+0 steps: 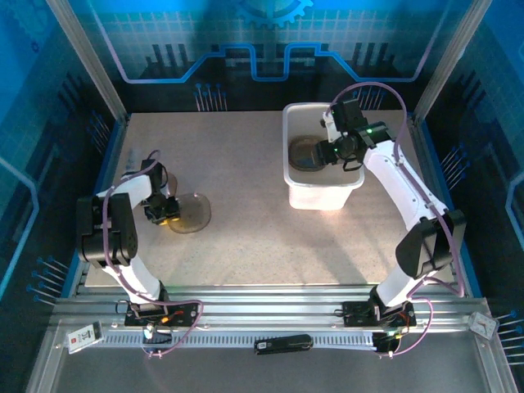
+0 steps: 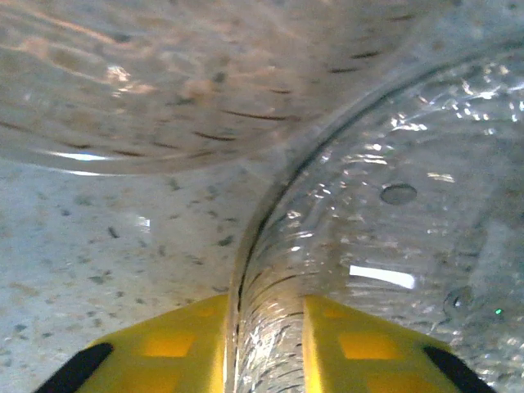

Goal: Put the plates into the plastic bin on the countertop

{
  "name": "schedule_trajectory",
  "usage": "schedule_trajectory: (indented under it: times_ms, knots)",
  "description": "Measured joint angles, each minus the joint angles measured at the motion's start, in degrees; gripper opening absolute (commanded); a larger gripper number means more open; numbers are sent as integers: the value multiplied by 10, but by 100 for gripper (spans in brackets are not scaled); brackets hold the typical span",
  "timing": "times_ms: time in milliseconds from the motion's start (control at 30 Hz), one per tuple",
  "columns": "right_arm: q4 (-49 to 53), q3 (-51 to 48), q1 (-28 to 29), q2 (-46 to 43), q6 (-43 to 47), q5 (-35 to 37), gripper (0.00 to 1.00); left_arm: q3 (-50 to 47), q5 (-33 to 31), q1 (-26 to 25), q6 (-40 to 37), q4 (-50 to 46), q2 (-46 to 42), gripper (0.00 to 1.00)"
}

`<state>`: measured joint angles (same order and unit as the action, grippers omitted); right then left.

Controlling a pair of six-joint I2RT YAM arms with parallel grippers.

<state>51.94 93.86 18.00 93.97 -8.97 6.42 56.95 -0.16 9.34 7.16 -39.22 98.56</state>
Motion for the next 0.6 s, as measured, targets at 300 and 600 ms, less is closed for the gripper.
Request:
schedule_trajectory:
  times_ms: [300, 600]
  knots:
    - [-17, -23, -3, -8, 0, -10, 59, 2, 20, -28, -3, 8, -4, 10]
    - [-30, -48, -8, -33, -2, -22, 59, 2, 40, -52, -2, 3, -45, 1]
